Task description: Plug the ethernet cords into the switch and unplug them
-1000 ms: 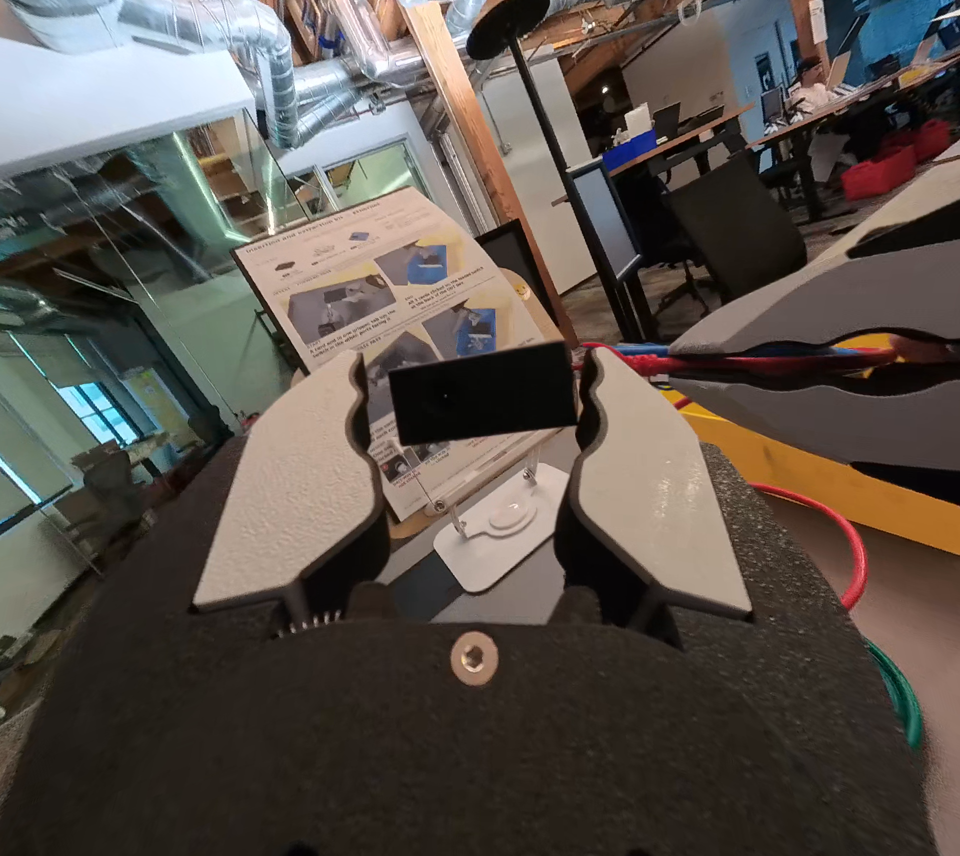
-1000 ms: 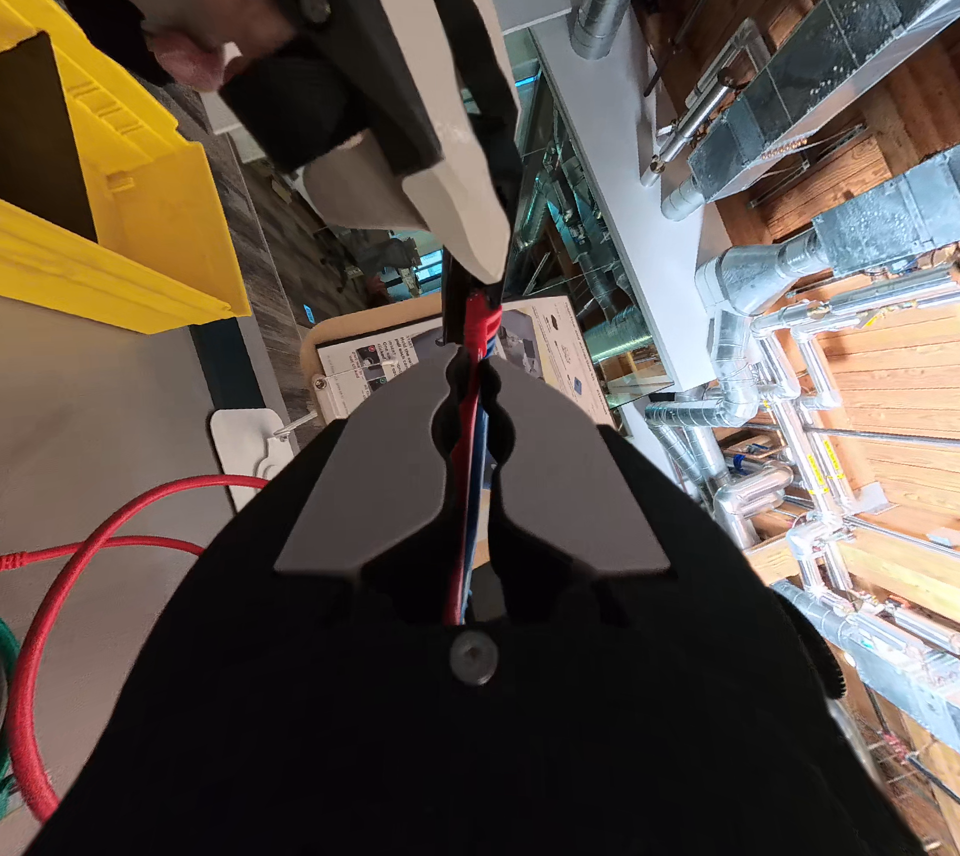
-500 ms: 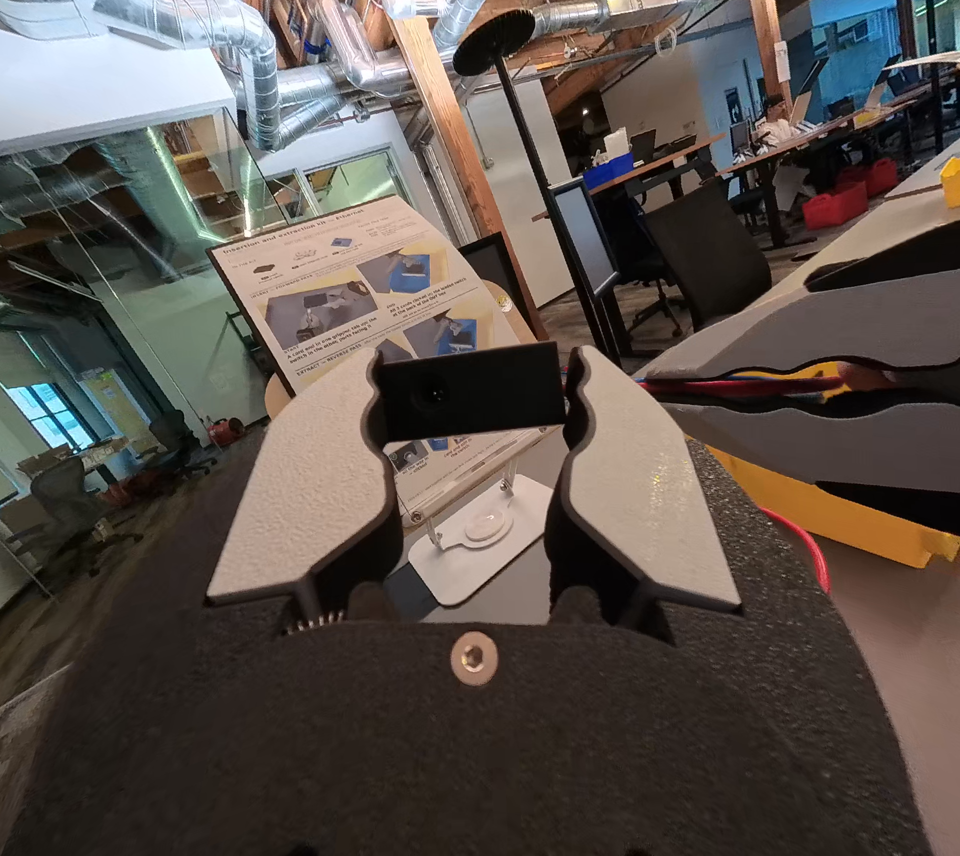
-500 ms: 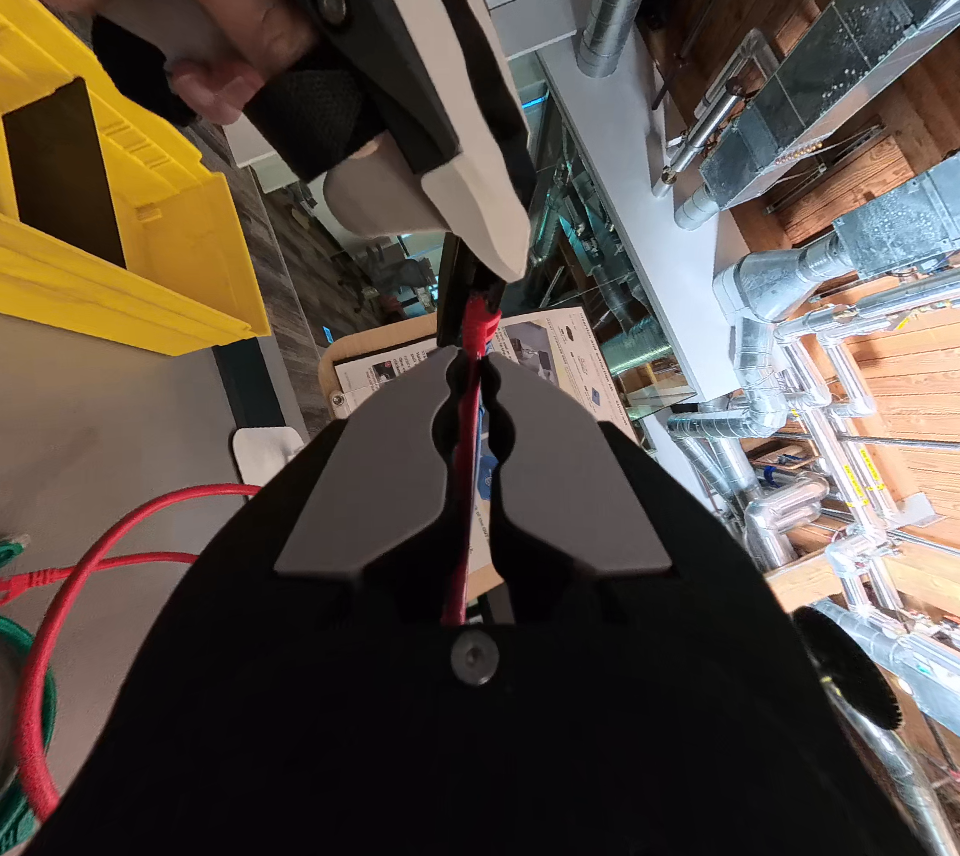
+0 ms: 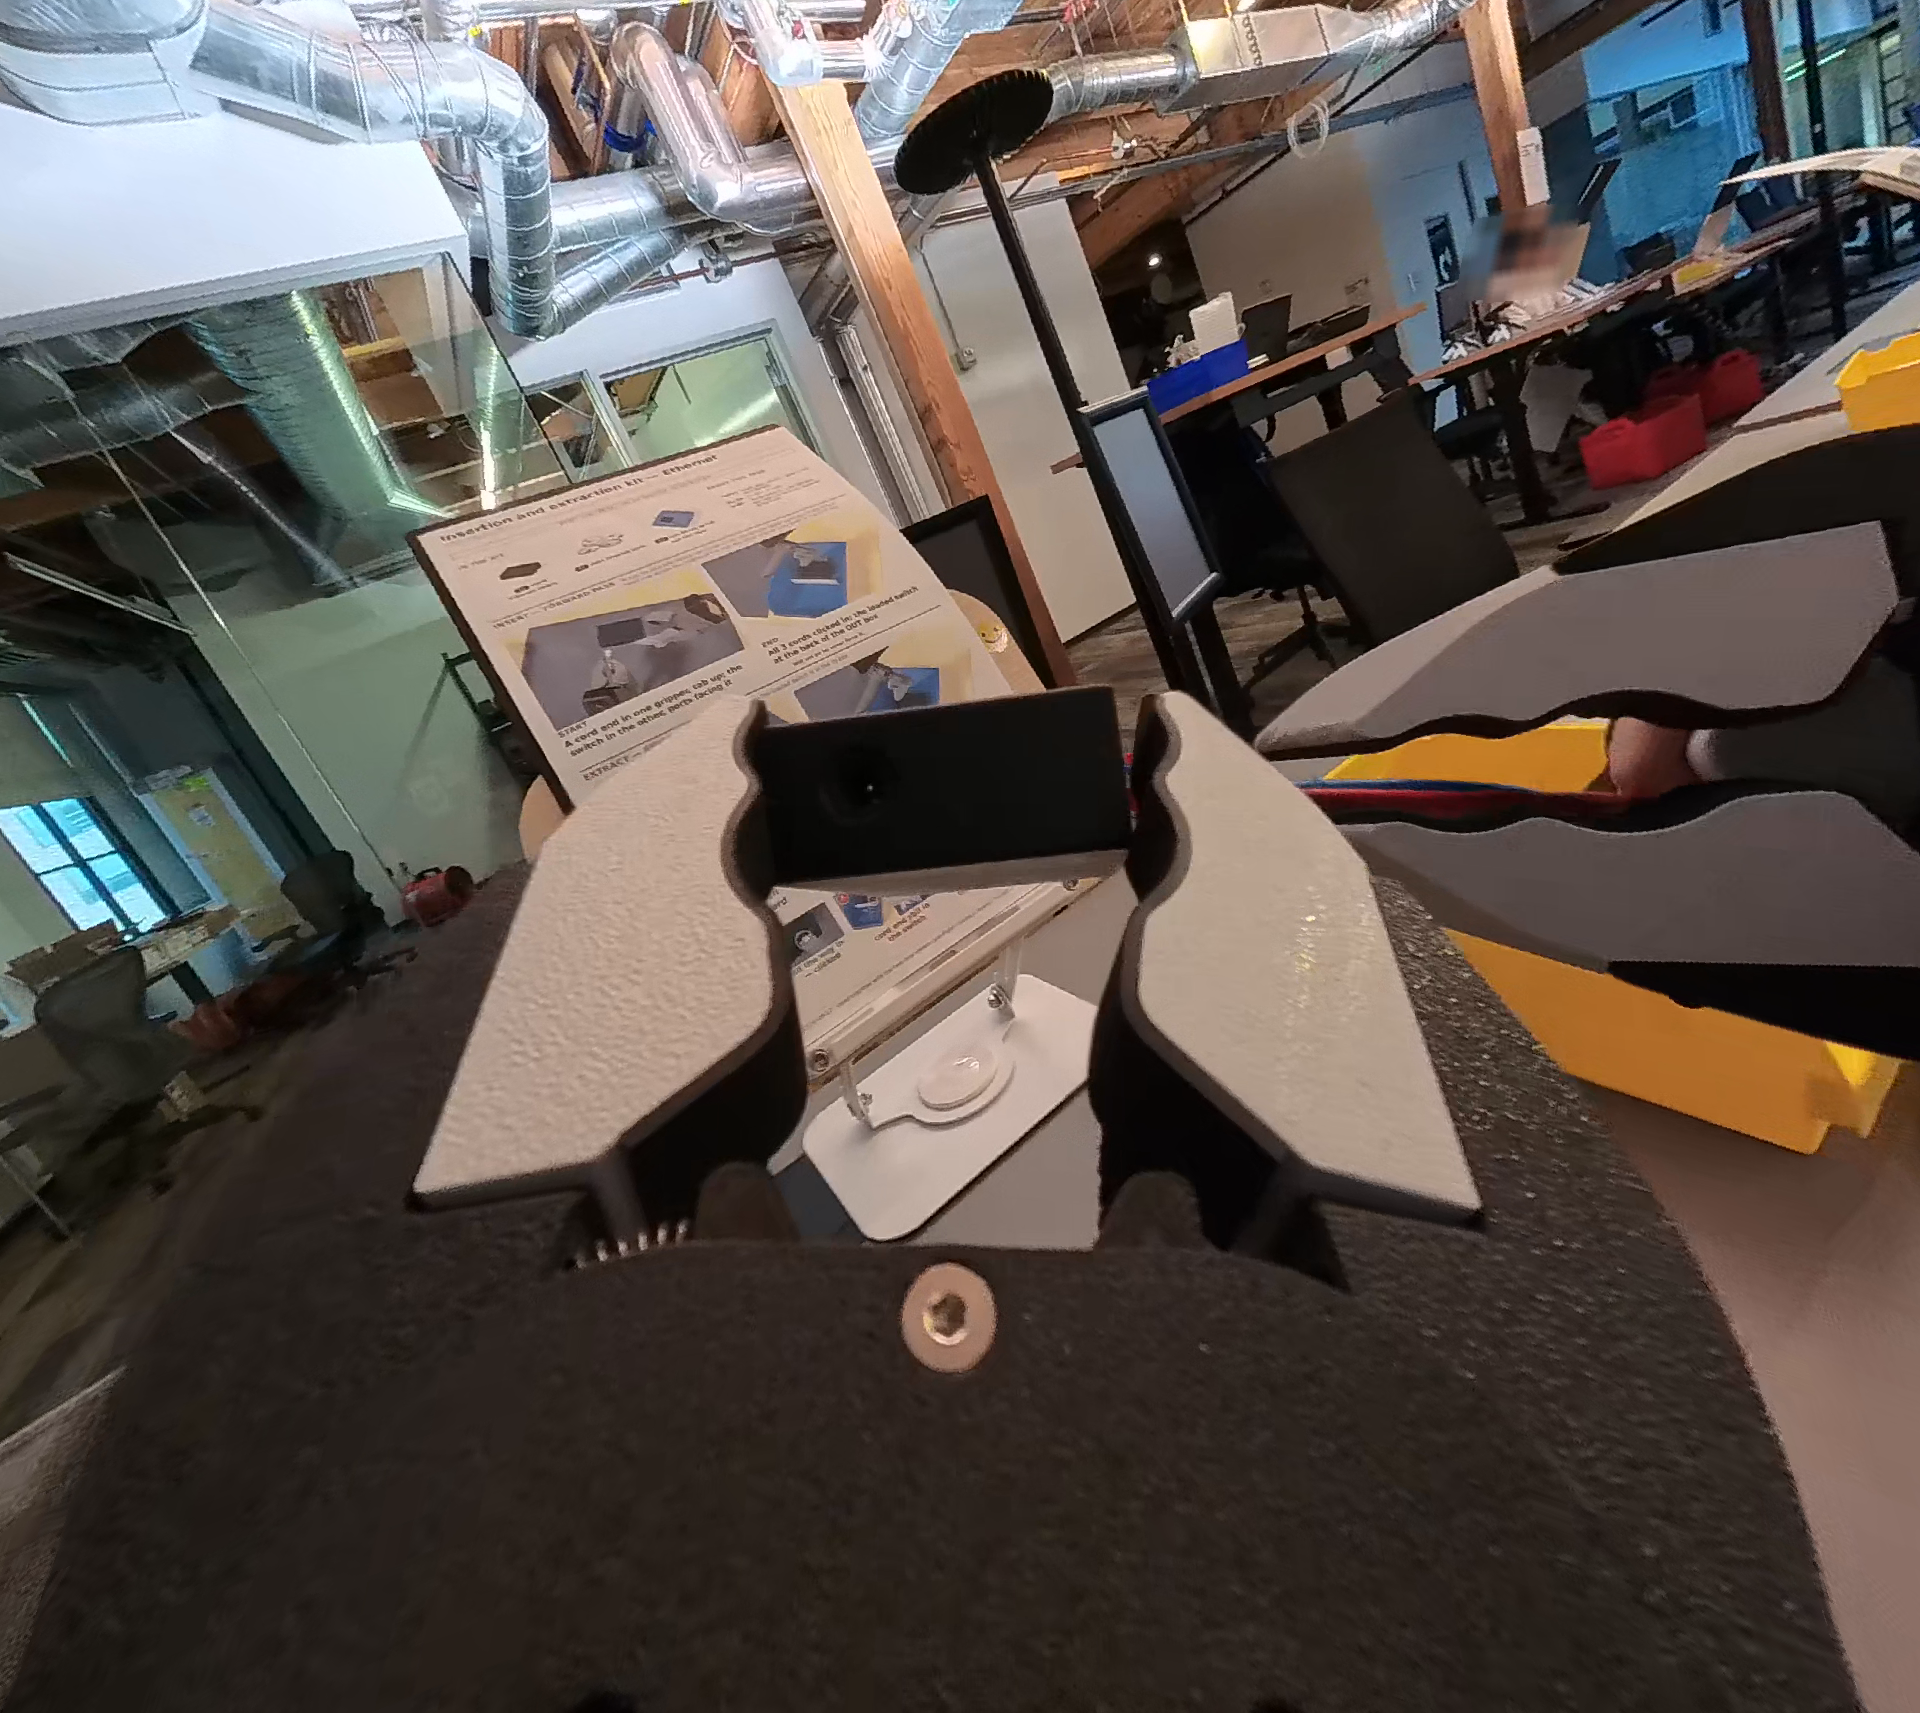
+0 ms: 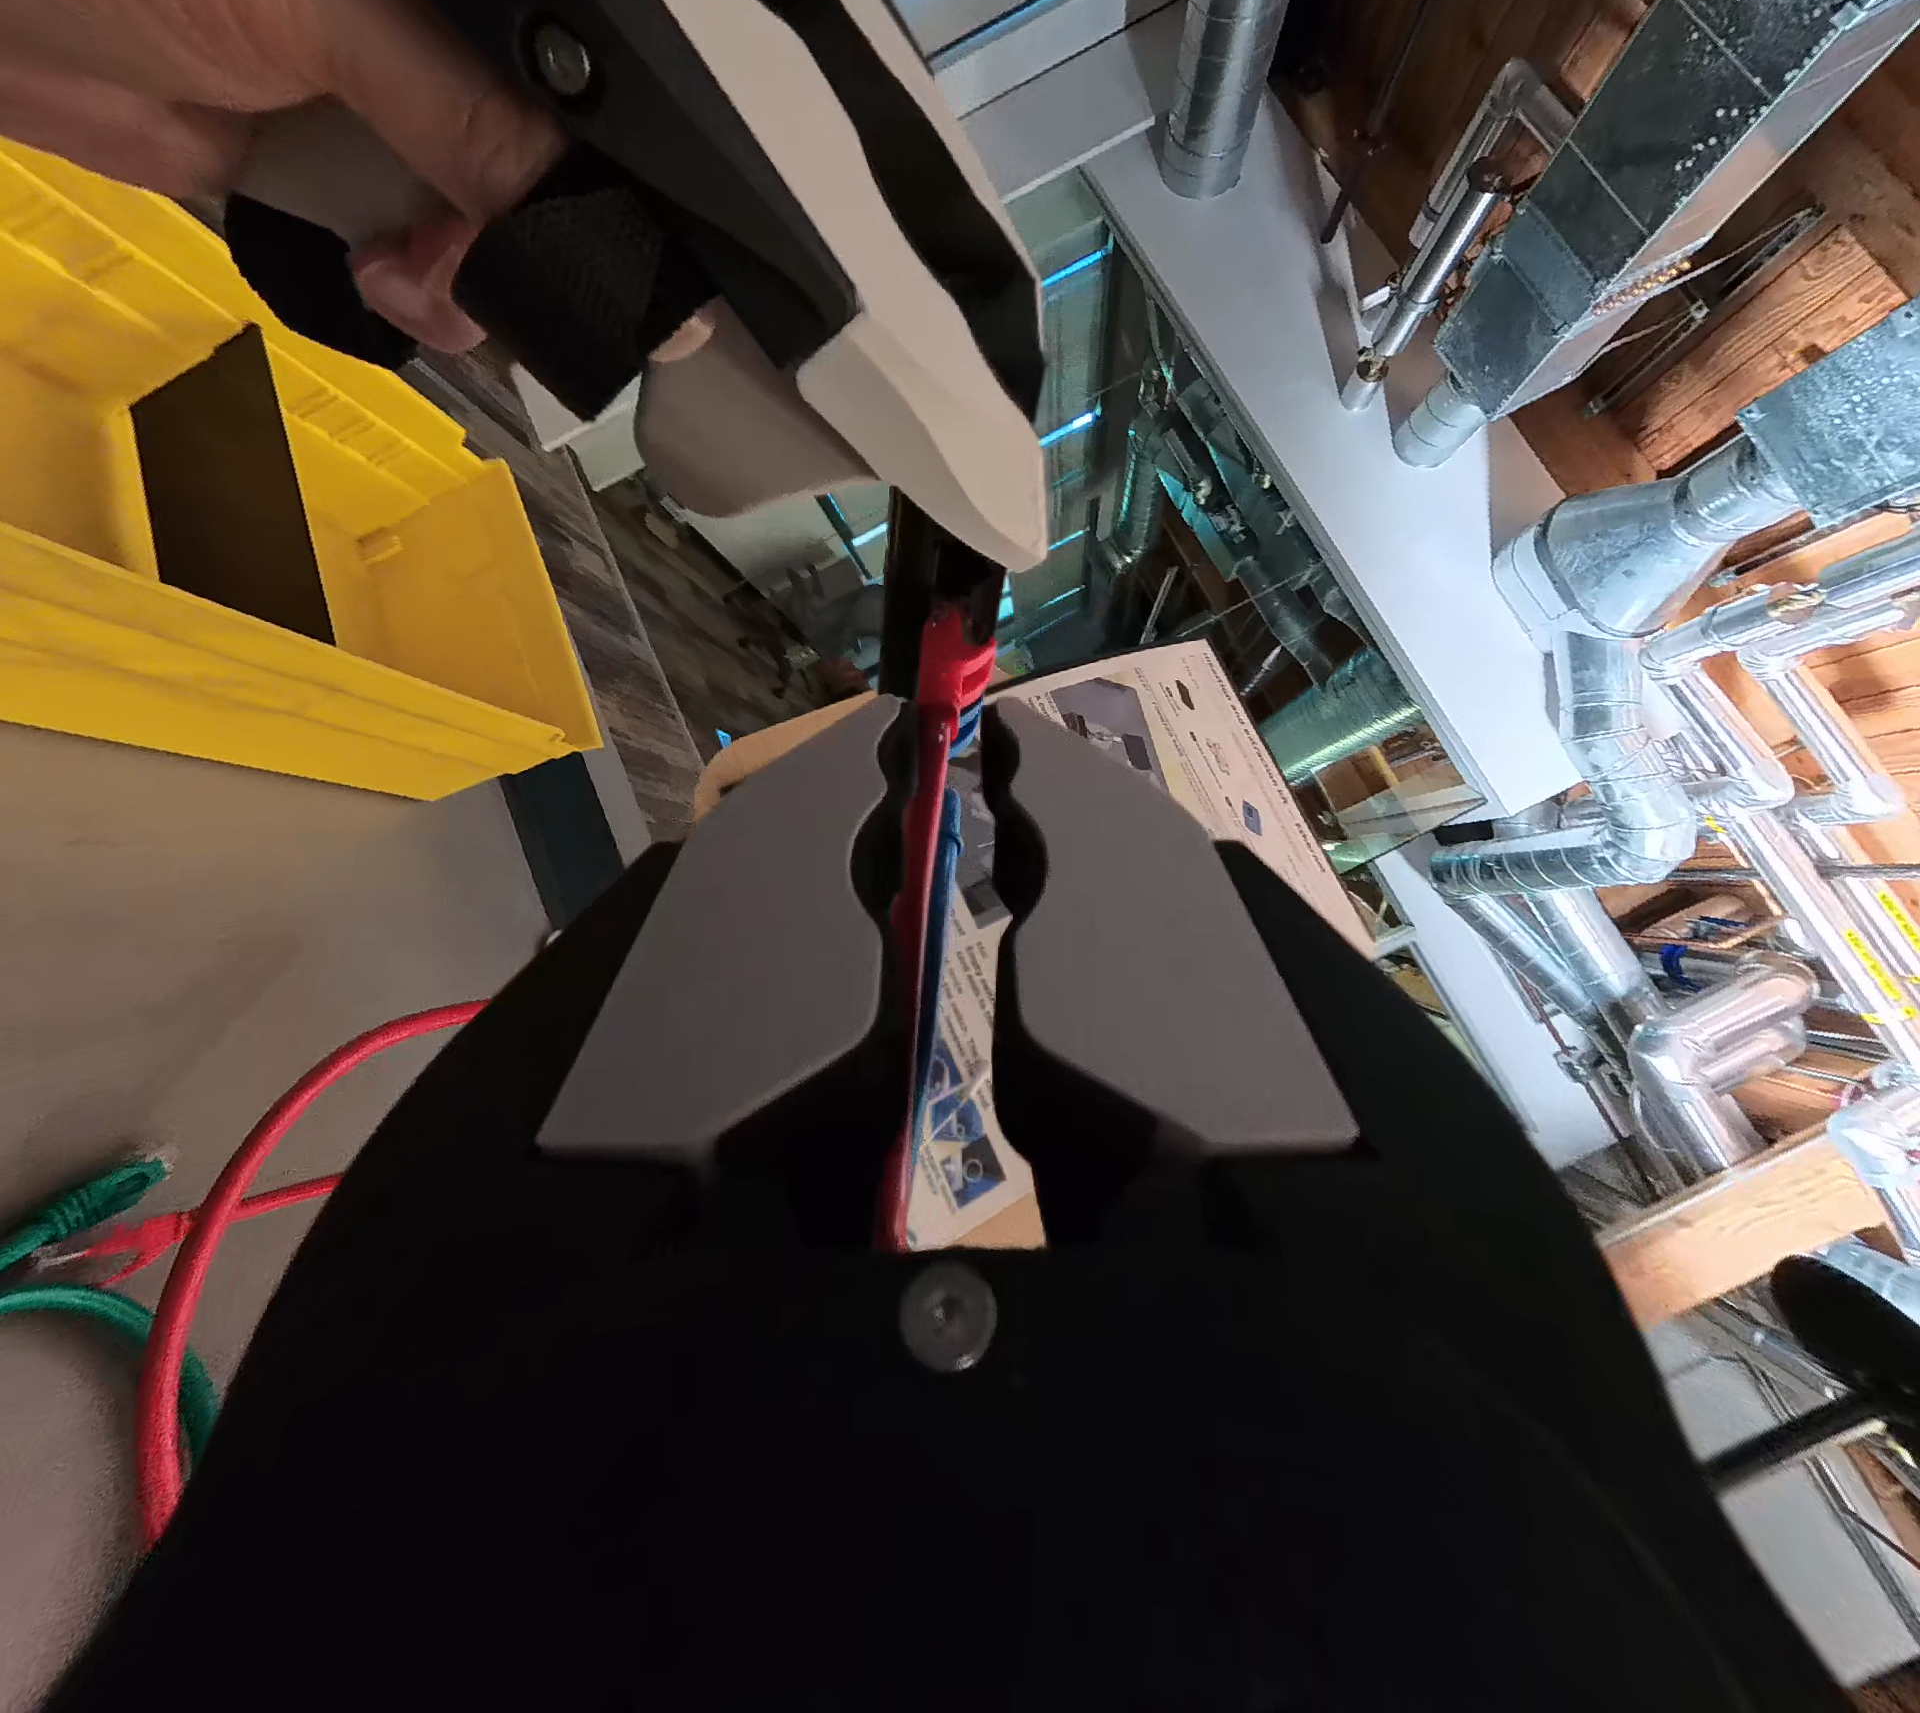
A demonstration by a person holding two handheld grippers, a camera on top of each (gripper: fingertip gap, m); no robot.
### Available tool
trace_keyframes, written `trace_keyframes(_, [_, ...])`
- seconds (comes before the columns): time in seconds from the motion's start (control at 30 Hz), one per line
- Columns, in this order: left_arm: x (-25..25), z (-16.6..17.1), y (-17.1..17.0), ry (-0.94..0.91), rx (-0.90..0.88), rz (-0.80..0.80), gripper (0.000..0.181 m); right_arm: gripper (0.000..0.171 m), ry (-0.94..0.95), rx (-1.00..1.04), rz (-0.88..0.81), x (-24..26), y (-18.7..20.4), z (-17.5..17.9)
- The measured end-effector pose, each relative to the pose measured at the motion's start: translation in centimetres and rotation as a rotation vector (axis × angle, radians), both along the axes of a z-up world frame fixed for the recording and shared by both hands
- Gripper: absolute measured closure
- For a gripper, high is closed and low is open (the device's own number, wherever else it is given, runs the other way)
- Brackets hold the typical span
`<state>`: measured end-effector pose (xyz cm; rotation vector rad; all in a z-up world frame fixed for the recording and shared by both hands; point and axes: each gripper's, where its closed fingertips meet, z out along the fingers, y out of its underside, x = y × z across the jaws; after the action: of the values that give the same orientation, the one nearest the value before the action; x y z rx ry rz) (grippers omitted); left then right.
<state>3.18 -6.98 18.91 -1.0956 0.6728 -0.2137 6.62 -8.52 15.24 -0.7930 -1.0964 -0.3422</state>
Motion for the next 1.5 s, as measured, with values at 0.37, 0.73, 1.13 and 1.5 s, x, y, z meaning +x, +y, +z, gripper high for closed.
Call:
trace_keyframes(0.37, [0.4,-0.1,-0.1,-0.035,-0.039,-0.051,0.114,0.16,-0.027,-0.075,0.05,0.2,-0.1,-0.5])
trace_keyframes(0.73, [0.2,0.1,-0.3,-0.041,-0.031,-0.052,0.114,0.162,-0.058,-0.032,0.008,0.1,-0.3,-0.1])
trace_keyframes(1.13, [0.1,-0.1,0.2,-0.116,-0.121,-0.134,0.114,0.162,-0.043,-0.024,0.048,0.2,-1.0,0.5])
trace_keyframes(1.5, [0.5,-0.2,0.0,-0.114,-0.105,-0.127,0.114,0.16,-0.076,-0.056,0.03,0.4,-0.9,0.1])
